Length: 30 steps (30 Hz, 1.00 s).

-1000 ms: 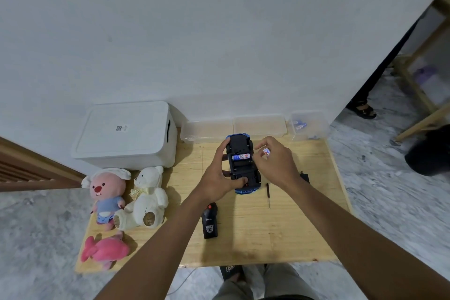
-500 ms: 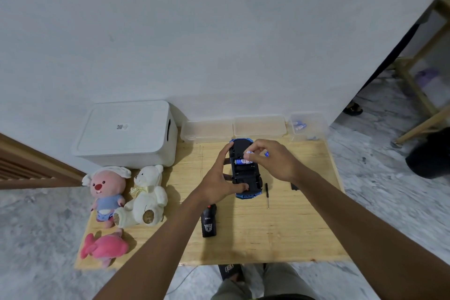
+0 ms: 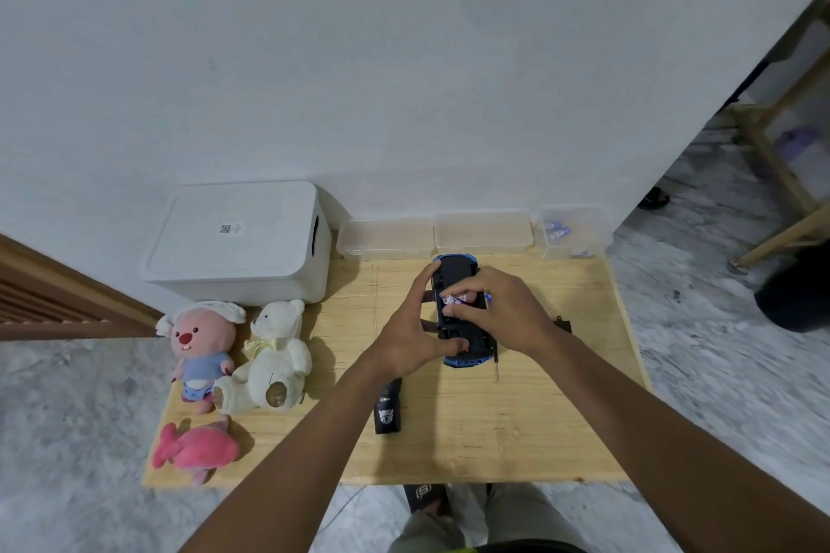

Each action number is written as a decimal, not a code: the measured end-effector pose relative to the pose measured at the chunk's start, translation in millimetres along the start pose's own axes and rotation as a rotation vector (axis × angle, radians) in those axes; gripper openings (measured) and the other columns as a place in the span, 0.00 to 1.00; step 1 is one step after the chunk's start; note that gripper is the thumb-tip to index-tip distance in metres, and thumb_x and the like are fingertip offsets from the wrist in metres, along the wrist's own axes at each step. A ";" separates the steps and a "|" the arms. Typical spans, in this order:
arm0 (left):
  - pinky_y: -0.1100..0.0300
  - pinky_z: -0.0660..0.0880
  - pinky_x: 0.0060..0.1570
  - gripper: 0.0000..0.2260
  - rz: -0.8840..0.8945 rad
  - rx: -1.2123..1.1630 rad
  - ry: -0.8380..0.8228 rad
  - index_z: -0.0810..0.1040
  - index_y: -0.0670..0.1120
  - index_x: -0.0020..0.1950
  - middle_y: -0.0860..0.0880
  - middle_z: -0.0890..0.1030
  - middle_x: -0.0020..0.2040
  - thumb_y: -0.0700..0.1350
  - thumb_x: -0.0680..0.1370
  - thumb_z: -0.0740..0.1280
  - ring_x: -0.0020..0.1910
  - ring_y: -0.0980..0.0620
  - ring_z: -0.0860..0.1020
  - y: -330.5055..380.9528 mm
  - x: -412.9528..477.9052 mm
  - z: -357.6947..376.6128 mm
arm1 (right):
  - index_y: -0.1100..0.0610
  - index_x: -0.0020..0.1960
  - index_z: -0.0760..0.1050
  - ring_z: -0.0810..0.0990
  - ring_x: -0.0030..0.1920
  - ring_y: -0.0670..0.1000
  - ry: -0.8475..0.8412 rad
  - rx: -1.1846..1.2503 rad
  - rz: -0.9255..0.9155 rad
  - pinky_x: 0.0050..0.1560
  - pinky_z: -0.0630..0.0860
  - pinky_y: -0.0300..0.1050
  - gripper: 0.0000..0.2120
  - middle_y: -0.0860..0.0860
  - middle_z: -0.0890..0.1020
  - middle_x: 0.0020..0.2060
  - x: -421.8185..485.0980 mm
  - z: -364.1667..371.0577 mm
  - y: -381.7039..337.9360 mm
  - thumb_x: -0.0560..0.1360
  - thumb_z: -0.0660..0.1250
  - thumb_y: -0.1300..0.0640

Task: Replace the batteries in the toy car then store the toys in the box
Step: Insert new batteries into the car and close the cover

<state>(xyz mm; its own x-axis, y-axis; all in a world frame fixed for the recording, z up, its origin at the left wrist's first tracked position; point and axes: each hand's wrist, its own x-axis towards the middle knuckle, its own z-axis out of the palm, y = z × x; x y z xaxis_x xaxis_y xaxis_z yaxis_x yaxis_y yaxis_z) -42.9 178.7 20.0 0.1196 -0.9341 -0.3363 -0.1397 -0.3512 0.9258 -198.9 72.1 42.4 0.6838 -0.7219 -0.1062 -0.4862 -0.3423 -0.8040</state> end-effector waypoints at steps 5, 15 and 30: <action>0.52 0.82 0.59 0.51 -0.001 -0.010 0.013 0.54 0.69 0.80 0.54 0.74 0.70 0.38 0.70 0.80 0.57 0.49 0.83 0.8 2.5 -2.9 | 0.39 0.52 0.85 0.79 0.47 0.43 0.053 0.124 0.031 0.52 0.76 0.40 0.10 0.45 0.80 0.42 -1.3 2.0 0.2 0.72 0.77 0.50; 0.50 0.82 0.59 0.51 -0.008 -0.012 0.015 0.54 0.69 0.80 0.53 0.74 0.70 0.38 0.70 0.80 0.58 0.47 0.82 2.8 5.7 -0.9 | 0.39 0.53 0.84 0.77 0.43 0.45 0.026 -0.007 -0.006 0.46 0.74 0.42 0.09 0.45 0.75 0.39 1.0 -4.2 -2.4 0.73 0.76 0.47; 0.53 0.84 0.53 0.48 0.045 0.013 0.063 0.57 0.68 0.79 0.53 0.73 0.70 0.39 0.71 0.80 0.55 0.48 0.83 8.3 0.2 12.3 | 0.42 0.40 0.82 0.74 0.40 0.45 0.237 0.032 0.217 0.38 0.68 0.38 0.07 0.43 0.73 0.37 -9.6 2.4 0.2 0.67 0.80 0.44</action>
<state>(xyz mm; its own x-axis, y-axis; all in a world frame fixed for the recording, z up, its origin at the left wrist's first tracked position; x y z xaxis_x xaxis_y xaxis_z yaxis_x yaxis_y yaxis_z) -56.1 174.7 25.5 0.1750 -0.9431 -0.2828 -0.1589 -0.3105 0.9372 -204.3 80.4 41.9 0.4182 -0.8973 -0.1410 -0.5867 -0.1483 -0.7961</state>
